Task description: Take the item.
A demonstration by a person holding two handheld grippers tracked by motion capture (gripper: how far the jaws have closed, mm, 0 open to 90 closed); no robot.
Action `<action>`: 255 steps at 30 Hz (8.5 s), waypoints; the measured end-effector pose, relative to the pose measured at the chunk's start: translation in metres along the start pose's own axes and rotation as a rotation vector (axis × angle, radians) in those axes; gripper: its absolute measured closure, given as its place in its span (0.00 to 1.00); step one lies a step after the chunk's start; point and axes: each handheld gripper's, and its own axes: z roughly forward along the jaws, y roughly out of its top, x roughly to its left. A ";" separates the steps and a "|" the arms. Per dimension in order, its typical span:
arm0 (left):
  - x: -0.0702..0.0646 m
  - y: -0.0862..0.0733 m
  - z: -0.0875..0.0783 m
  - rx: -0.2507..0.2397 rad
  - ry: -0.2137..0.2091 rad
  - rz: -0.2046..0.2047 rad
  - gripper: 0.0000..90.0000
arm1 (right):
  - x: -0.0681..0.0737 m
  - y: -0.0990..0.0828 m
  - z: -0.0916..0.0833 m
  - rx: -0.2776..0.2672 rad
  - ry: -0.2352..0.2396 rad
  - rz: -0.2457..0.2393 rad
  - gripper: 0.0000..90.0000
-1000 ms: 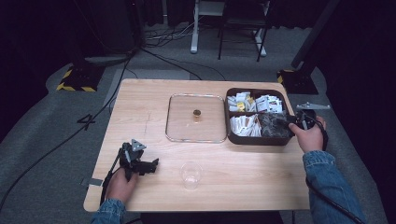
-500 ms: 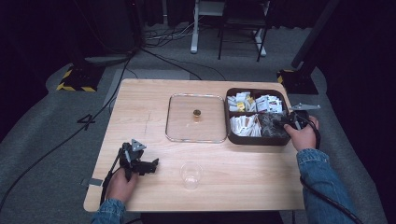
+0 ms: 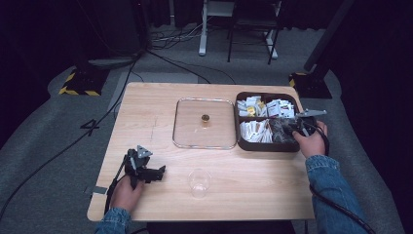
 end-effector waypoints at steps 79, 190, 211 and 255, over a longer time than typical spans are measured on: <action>-0.002 -0.001 -0.001 -0.002 0.015 -0.011 0.00 | 0.144 0.057 -0.117 -0.360 0.491 -0.188 0.95; -0.002 0.000 0.000 0.001 0.014 -0.012 0.00 | 0.215 0.023 -0.099 -0.262 0.587 -0.209 0.34; -0.002 0.000 0.000 0.001 0.014 -0.012 0.00 | 0.133 -0.012 -0.105 -0.208 0.411 -0.110 0.24; -0.002 0.000 0.000 0.001 0.014 -0.013 0.00 | 0.089 -0.107 -0.033 -0.045 0.167 -0.062 0.14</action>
